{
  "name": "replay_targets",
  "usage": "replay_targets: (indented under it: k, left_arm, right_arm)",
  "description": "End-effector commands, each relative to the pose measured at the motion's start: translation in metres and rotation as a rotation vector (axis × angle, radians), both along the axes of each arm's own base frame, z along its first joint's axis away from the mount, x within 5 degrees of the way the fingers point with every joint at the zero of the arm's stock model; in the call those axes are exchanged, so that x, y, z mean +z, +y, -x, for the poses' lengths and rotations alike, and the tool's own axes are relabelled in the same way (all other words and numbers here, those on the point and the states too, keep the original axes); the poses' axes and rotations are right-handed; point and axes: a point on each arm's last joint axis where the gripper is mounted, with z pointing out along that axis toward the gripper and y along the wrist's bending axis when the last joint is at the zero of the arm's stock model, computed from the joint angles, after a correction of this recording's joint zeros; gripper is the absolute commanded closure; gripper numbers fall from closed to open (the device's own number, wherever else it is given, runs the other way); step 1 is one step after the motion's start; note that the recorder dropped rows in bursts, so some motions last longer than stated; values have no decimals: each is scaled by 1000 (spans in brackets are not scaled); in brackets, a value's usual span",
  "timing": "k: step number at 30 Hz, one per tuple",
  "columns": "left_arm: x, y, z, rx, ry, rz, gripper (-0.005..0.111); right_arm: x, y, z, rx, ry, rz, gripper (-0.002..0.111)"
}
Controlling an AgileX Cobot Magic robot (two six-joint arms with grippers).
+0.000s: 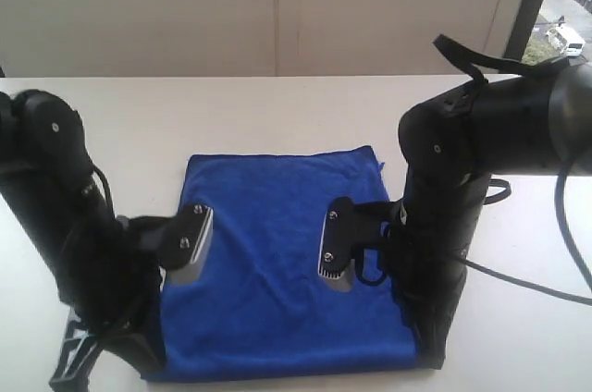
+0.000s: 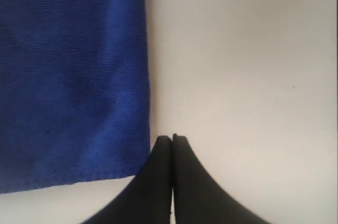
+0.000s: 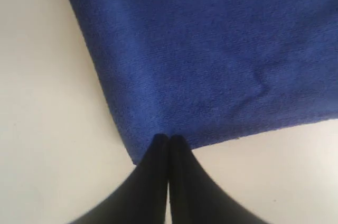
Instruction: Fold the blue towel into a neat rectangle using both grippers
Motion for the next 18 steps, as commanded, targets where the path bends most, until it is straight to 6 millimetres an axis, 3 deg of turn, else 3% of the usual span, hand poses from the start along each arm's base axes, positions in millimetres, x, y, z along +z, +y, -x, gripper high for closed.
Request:
replay_targets:
  k: [1,3,6,9,13,18]
  left_arm:
    - [-9,-6,13,-49,-22,-52,103]
    - [-9,-7,13,-29,-28,-58,93]
    - [-9,-7,13,-11,-24,-66,64]
    - [-9,-7,12,5,-31,-64,37]
    - [-10,-6,9,14,-59,-81,36]
    - [-10,-5,9,7,-62,-90,37]
  right_arm:
    - [0,-1,4,-6,1,7,108]
    - [0,0,4,-13,8,-1,108]
    - [0,0,4,-14,10,-4,102]
    - [0,2,5,-27,14,-23,86]
    - [0,3,3,-26,-6,-33,59]
    - [-1,5,4,-44,11,-53,54]
